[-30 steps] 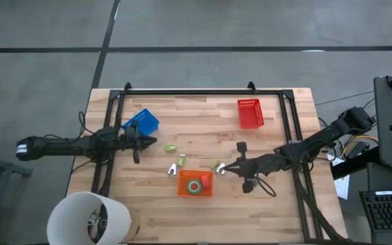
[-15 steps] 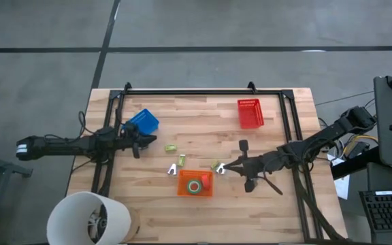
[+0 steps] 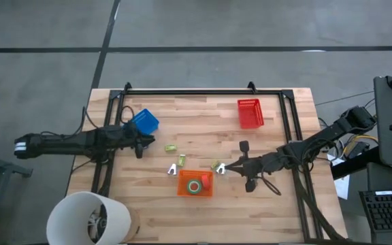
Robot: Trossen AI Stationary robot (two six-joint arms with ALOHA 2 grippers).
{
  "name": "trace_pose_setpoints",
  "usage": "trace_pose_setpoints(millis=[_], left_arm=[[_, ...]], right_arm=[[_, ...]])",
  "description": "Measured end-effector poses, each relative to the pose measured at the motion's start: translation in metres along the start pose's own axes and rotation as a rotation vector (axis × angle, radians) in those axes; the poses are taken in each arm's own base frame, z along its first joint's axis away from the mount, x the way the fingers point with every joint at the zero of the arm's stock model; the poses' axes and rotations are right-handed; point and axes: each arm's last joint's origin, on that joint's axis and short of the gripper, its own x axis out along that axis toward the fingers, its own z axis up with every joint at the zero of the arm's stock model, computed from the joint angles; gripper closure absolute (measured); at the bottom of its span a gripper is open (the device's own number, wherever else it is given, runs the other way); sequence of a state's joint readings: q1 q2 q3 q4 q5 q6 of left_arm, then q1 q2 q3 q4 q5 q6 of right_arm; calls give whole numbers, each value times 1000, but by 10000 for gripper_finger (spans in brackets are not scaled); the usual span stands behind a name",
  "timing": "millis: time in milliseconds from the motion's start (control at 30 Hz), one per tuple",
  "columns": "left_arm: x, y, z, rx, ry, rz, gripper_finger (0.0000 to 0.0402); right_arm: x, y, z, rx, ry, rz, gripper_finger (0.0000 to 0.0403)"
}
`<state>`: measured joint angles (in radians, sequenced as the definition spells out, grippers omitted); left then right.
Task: Pick and place Stapler, Stapler remover, tape
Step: Put the blue tape into the orange bin
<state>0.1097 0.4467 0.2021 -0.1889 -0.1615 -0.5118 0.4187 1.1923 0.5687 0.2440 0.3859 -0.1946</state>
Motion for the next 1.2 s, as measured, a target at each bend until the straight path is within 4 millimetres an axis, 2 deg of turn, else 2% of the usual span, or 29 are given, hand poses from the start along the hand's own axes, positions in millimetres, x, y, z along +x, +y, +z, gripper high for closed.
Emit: trace_pose_setpoints(millis=[167,300,633,933,1200], left_arm=[[-2,-7,13,219,-4,0,246],[-2,-10,18,339,49,12,219],[3,-8,14,352,332,125,220],[25,-8,9,408,489,221,221],[37,-15,17,468,560,248,221]], right_arm=[[0,0,-2,30,7,0,394],[0,0,-2,36,6,-1,394],[0,0,-3,35,7,-1,394],[0,0,-2,60,-2,-1,394],[0,0,-2,65,-5,0,394]])
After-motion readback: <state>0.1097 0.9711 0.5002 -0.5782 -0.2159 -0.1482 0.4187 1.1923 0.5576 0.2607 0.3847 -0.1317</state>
